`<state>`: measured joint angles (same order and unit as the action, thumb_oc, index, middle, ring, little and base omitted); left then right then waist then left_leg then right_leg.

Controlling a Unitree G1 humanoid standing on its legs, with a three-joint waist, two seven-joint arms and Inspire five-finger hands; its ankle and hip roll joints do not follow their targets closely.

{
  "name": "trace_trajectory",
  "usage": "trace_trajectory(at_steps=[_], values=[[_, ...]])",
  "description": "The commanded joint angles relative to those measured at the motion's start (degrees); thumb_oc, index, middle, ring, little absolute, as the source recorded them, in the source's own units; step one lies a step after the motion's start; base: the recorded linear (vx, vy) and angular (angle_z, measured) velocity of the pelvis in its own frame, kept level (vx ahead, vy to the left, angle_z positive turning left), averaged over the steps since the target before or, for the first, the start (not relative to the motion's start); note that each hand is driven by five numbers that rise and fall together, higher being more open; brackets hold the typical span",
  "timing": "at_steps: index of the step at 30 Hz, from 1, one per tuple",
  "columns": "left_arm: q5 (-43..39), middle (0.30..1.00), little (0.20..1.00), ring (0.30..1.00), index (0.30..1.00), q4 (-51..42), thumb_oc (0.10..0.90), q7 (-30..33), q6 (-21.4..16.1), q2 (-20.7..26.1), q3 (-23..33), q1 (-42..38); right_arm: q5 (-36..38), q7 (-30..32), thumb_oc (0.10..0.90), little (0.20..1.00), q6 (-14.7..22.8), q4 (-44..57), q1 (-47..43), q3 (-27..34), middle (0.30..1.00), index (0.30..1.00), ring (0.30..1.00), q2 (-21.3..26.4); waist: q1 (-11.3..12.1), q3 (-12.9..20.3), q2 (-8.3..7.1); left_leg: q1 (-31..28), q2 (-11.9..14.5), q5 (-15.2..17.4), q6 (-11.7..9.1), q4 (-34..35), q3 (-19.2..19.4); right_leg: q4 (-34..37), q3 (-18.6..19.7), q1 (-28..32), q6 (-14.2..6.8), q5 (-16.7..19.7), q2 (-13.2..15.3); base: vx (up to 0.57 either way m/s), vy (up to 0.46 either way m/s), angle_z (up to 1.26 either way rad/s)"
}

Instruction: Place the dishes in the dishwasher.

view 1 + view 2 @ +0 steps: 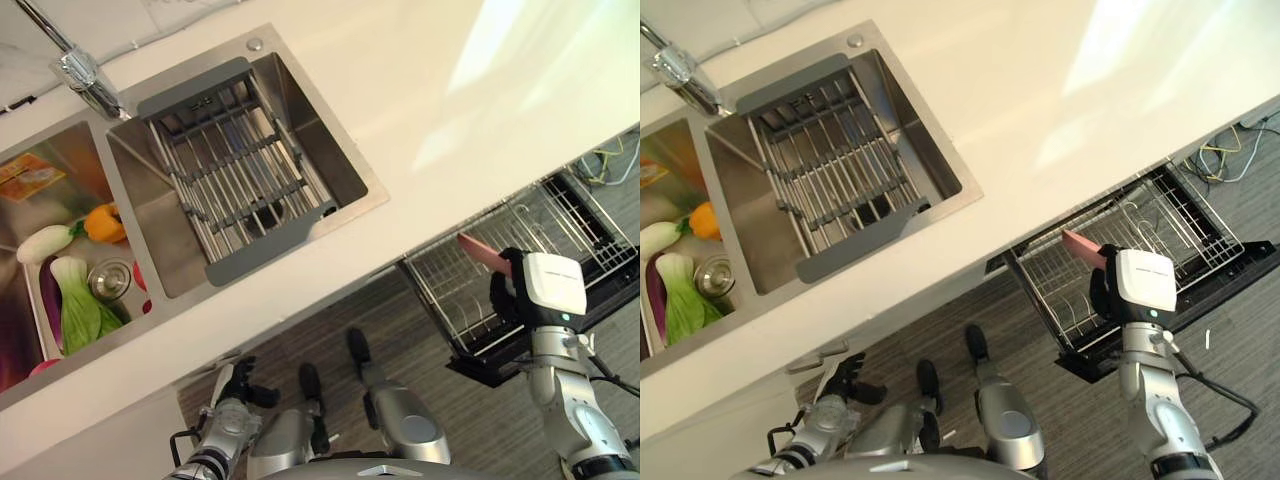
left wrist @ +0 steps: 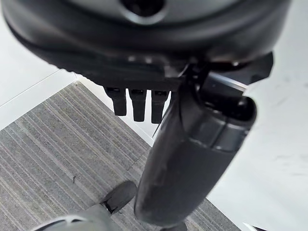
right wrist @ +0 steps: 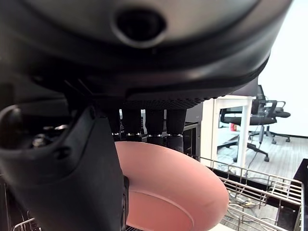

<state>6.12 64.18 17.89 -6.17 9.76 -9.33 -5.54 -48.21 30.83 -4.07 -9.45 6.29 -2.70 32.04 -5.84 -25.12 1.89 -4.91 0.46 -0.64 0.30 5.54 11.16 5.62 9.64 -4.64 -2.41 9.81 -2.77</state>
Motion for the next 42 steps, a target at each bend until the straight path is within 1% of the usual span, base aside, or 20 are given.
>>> trace_trajectory(at_steps=[1, 5, 6, 7, 8, 15, 22, 23, 25, 28, 29, 30, 31, 33, 34, 37, 39, 40, 41, 42], values=[[-0.78, 0.9, 0.9, 0.9, 0.9, 2.17, 0.8, 0.13, -0.77, 2.31, -1.02, 0.45, -0.81, 1.34, 0.4, 0.3, -0.81, 3.33, -2.08, 2.49, 0.3, 0.3, 0.3, 5.14, 1.4, 4.19, -1.47, 0.5, 2.44, 0.0, -3.25, -0.87, -2.4, -4.31, 1.18, 0.93, -7.68, -4.27, 6.88, 0.04, -0.021, 0.04], [-0.01, 0.9, 0.9, 0.9, 0.9, 1.08, 0.8, 0.16, -1.01, 2.23, -2.36, 0.41, -1.31, 2.7, 0.4, 0.3, -2.7, 1.87, -2.62, 3.99, 0.3, 0.3, 0.3, 5.06, 1.21, 4.78, -0.84, 0.38, 2.57, -0.02, -3.46, -0.76, -2.35, -3.54, 0.86, 1.5, -7.69, -4.2, 7.12, 0.02, -0.007, 0.05], [0.01, 0.9, 0.9, 0.9, 0.9, 1.05, 0.8, 0.15, -0.88, 2.17, -2.76, 0.45, 0.36, 3.35, 0.584, 0.575, -3.08, 1.12, -2.91, 4.93, 0.575, 0.575, 0.575, 4.51, 1.2, 5.12, -0.46, 0.36, 2.58, -0.03, -3.54, -0.71, -2.38, -3.4, 0.74, 1.68, -7.65, -4.26, 7.21, 0.0, 0.0, 0.0], [0.0, 0.9, 0.9, 0.9, 0.9, 1.05, 0.8, 0.15, -0.87, 2.17, -2.8, 0.44, 0.43, 3.39, 0.728, 0.792, -3.07, 1.09, -2.9, 4.95, 0.792, 0.792, 0.792, 4.54, 1.22, 5.14, -0.45, 0.37, 2.58, -0.03, -3.54, -0.71, -2.38, -3.38, 0.73, 1.68, -7.65, -4.26, 7.21, 0.0, 0.0, 0.0], [-0.01, 0.9, 0.9, 0.9, 0.9, 1.1, 0.8, 0.1, -0.82, 2.15, -2.87, 0.42, 0.97, 3.53, 0.8, 0.9, -3.09, 1.09, -3.01, 5.16, 0.9, 0.9, 0.9, 4.37, 1.12, 5.26, -0.34, 0.37, 2.59, -0.04, -3.56, -0.71, -2.39, -3.39, 0.76, 1.74, -7.58, -4.31, 7.23, 0.0, 0.0, 0.0], [1.2, 0.9, 0.9, 0.9, 0.9, 2.4, 0.8, -0.61, -0.15, 1.96, -2.87, 0.42, 4.92, 2.43, 0.8, 0.9, -1.38, 2.33, -2.07, 7.16, 0.9, 0.9, 0.9, 3.88, 0.45, 6.57, 0.0, -0.55, 2.81, 0.44, -3.71, -0.66, -2.19, -3.07, 0.6, 2.65, -7.33, -4.88, 7.09, 0.0, -0.001, 0.0], [3.55, 0.9, 0.9, 0.9, 0.9, 3.21, 0.8, -1.55, 0.96, 2.2, -2.96, 0.65, 16.33, 2.64, 0.8, 0.9, 2.87, 9.61, -1.42, 12.3, 0.9, 0.9, 0.9, 0.56, -0.28, 8.23, -0.44, -2.08, 3.17, 1.03, -3.72, -0.64, -1.73, -3.16, 0.84, 3.9, -7.04, -5.54, 6.77, 0.01, -0.003, -0.02], [3.57, 0.9, 0.9, 0.9, 0.9, 3.2, 0.8, -1.56, 0.97, 2.21, -3.01, 0.63, 16.37, 2.52, 0.8, 0.9, 2.81, 9.86, -1.23, 12.45, 0.9, 0.9, 0.9, 0.52, -0.21, 8.19, -0.43, -2.14, 3.17, 1.06, -3.72, -0.65, -1.72, -3.14, 0.85, 3.96, -7.04, -5.55, 6.76, 0.03, -0.003, 0.01], [3.72, 0.9, 0.9, 0.9, 0.9, 3.21, 0.8, -1.46, 1.39, 2.25, -2.79, 0.69, 19.57, 4.24, 0.8, 0.9, 3.22, 11.73, -1.57, 15.21, 0.9, 0.9, 0.9, -0.15, -0.48, 8.74, -0.67, -2.59, 3.31, 1.22, -3.73, -0.64, -1.53, -3.05, 1.01, 4.39, -6.99, -5.6, 6.65, 0.02, 0.0, -0.02], [3.98, 0.9, 0.9, 0.9, 0.9, 3.28, 0.8, -1.55, 1.56, 2.55, -2.64, 0.66, 19.18, 5.31, 0.8, 0.9, 1.95, 11.96, -1.54, 17.95, 0.9, 0.9, 0.9, 0.74, -0.5, 9.21, -0.88, -3.05, 3.47, 1.45, -3.74, -0.64, -1.37, -3.05, 1.19, 4.7, -6.96, -5.75, 6.46, 0.02, 0.004, -0.06], [3.79, 0.9, 0.9, 0.9, 0.9, 3.54, 0.8, -1.28, 1.76, 2.82, -2.2, 0.66, 20.01, 8.82, 0.8, 0.9, -0.23, 9.75, -2.17, 22.2, 0.9, 0.9, 0.9, 1.91, -0.87, 9.81, -1.3, -3.41, 3.58, 1.63, -3.73, -0.62, -1.27, -3.08, 1.38, 4.87, -6.95, -5.81, 6.2, 0.02, 0.004, -0.03], [3.65, 0.9, 0.9, 0.9, 0.9, 3.56, 0.8, -1.19, 1.82, 2.91, -2.23, 0.62, 21.02, 9.76, 0.8, 0.9, -0.67, 8.28, -2.24, 23.57, 0.9, 0.9, 0.9, 2.47, -0.85, 9.94, -1.36, -3.52, 3.62, 1.72, -3.72, -0.62, -1.19, -3.1, 1.48, 4.92, -6.94, -5.8, 6.12, 0.0, 0.0, 0.0], [3.4, 0.9, 0.9, 0.9, 0.9, 3.7, 0.8, -1.05, 2.1, 3.0, -2.38, 0.53, 25.1, 11.66, 0.8, 0.9, -0.39, 5.85, -2.84, 25.29, 0.9, 0.9, 0.9, 2.52, -0.9, 10.15, -1.5, -3.72, 3.68, 1.82, -3.72, -0.61, -1.05, -3.08, 1.49, 5.06, -6.89, -5.81, 5.98, 0.0, 0.0, 0.0], [3.13, 0.9, 0.9, 0.9, 0.9, 4.25, 0.8, -1.21, 2.81, 3.0, -2.29, 0.34, 34.65, 13.53, 0.8, 0.9, 2.37, 2.41, -3.37, 27.28, 0.9, 0.9, 0.9, 1.37, -1.16, 10.44, -1.68, -3.96, 3.67, 1.92, -3.76, -0.57, -0.99, -3.17, 1.6, 5.2, -6.8, -5.84, 5.83, 0.0, 0.004, -0.02], [3.05, 0.9, 0.9, 0.9, 0.9, 4.44, 0.8, -1.41, 3.08, 3.06, -2.03, 0.22, 36.97, 13.63, 0.8, 0.9, 3.19, 1.53, -2.58, 28.32, 0.9, 0.9, 0.9, 0.96, -1.32, 10.49, -1.8, -4.0, 3.72, 1.97, -3.79, -0.57, -1.0, -3.24, 1.59, 5.26, -6.76, -6.0, 5.81, 0.0, 0.002, -0.04], [2.86, 0.9, 0.9, 0.9, 0.9, 4.69, 0.8, -2.06, 3.56, 3.67, -1.58, 0.32, 41.9, 14.93, 0.8, 0.9, 3.56, -4.04, 0.48, 32.4, 0.9, 0.9, 0.9, 0.93, -1.71, 10.89, -2.01, -4.11, 3.91, 2.04, -3.89, -0.57, -1.3, -3.76, 1.27, 5.3, -6.48, -6.5, 5.63, 0.0, -0.001, -0.01], [2.5, 0.9, 0.9, 0.9, 0.9, 4.92, 0.8, -2.28, 3.7, 3.53, -1.51, 0.35, 46.1, 14.02, 0.8, 0.9, 4.64, -7.35, 1.68, 33.58, 0.9, 0.9, 0.9, -0.02, -2.0, 10.98, -2.07, -4.19, 3.98, 2.07, -3.93, -0.56, -1.37, -4.0, 1.2, 5.31, -6.38, -6.65, 5.53, 0.0, 0.0, 0.0], [2.43, 0.9, 0.9, 0.9, 0.9, 5.3, 0.8, -2.4, 3.99, 3.58, -1.89, 0.21, 53.54, 14.08, 0.8, 0.9, 8.33, -9.9, 1.76, 33.94, 0.9, 0.9, 0.9, -0.82, -2.21, 11.03, -2.2, -4.2, 3.98, 1.95, -4.06, -0.54, -1.4, -4.13, 1.14, 5.19, -6.25, -6.54, 5.47, -0.05, -0.02, -0.02], [2.26, 0.9, 0.9, 0.9, 0.9, 5.39, 0.8, -3.11, 4.2, 3.31, -1.61, 0.18, 55.93, 12.32, 0.8, 0.9, 8.44, -10.58, 2.44, 34.41, 0.9, 0.9, 0.9, -1.93, -2.44, 10.92, -2.22, -4.03, 4.06, 1.32, -4.18, -0.54, -1.33, -4.33, 1.23, 4.96, -6.18, -6.14, 5.43, 0.0, 0.0, 0.0], [2.31, 0.9, 0.9, 0.9, 0.9, 5.49, 0.8, -3.3, 4.25, 3.17, -1.81, 0.23, 56.55, 12.13, 0.8, 0.9, 8.9, -11.52, 3.22, 34.28, 0.9, 0.9, 0.9, -2.49, -2.51, 11.08, -1.98, -4.41, 4.08, 2.03, -4.15, -0.54, -1.44, -4.18, 1.05, 5.49, -6.16, -6.85, 5.49, 0.0, 0.0, 0.0]])
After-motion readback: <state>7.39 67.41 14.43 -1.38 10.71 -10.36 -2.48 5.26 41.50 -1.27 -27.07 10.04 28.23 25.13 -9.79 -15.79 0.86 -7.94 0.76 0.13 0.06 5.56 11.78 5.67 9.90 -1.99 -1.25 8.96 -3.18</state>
